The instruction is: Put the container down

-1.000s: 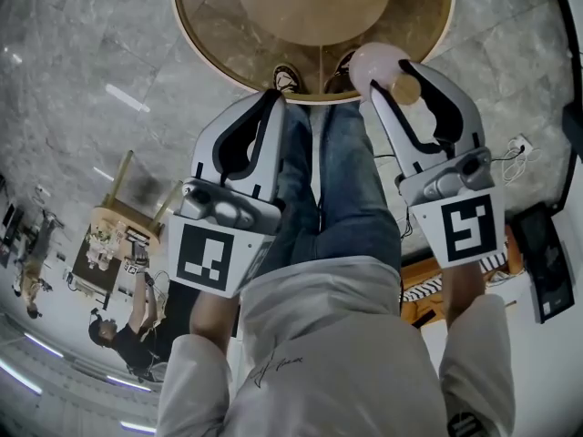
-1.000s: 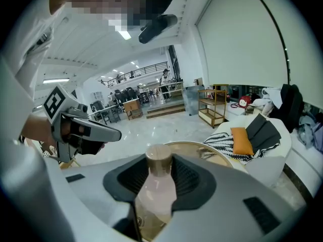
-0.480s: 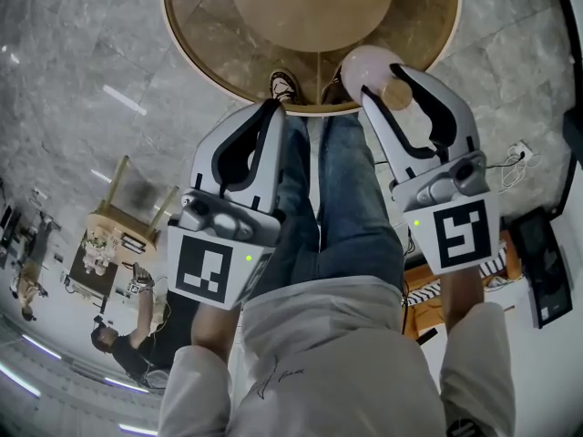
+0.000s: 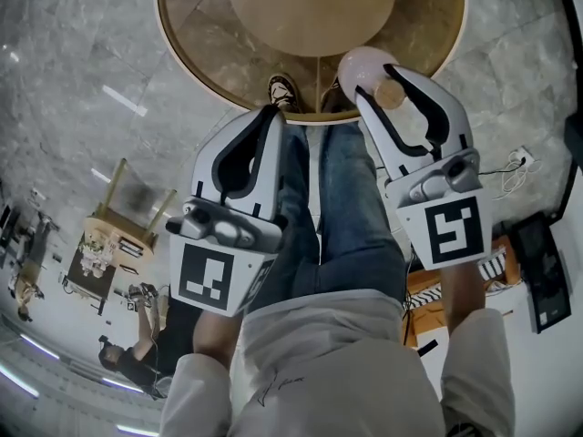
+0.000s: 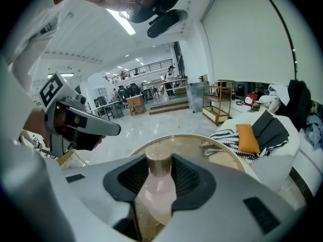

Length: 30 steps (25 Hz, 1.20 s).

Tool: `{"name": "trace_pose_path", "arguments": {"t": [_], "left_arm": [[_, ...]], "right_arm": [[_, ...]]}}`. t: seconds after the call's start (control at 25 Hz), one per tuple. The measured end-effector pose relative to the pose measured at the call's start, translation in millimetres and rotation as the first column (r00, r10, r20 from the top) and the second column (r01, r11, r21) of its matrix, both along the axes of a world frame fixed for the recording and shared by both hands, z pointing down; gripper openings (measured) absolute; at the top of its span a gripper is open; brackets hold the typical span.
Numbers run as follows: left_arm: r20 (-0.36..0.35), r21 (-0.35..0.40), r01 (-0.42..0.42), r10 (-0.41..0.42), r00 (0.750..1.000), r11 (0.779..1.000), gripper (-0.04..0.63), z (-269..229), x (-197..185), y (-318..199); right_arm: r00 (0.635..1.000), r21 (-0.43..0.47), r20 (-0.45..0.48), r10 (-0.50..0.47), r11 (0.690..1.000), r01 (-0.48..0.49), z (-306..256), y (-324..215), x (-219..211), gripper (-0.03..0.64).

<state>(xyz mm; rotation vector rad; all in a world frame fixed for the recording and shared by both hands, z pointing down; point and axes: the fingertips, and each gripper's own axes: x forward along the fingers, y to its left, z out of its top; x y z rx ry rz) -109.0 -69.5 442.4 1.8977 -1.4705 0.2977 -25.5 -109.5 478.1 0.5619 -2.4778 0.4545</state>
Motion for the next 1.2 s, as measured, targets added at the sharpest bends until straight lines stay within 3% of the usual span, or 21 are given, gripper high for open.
{"name": "trace_pose_path", "arguments": {"t": [0.2, 0.4, 0.76, 1.2], "left_arm": [[-0.013, -0.025, -0.002, 0.002, 1.000, 1.000, 0.018, 9, 3, 0], [0.050, -0.031, -0.015, 0.017, 0.999, 0.999, 0.018, 16, -1, 4], [0.065, -0.061, -0.017, 0.021, 0.998, 0.998, 0.018, 29, -1, 6], [0.044, -0.108, -0.019, 0.023, 0.999, 0.994, 0.018, 47, 4, 5]], "right_arm": [[1.000, -0.003, -0.016, -0.007, 1.000, 0.007, 18, -1, -3, 0.147], [1.000, -0.033, -0.014, 0.009, 0.999, -0.009, 38, 1, -9, 0.147], [0.999, -0.040, -0.016, 0.033, 0.999, -0.034, 67, -5, -14, 0.147], [1.000, -0.019, -0.021, 0.017, 1.000, -0.018, 99, -21, -18, 0.147]]}}
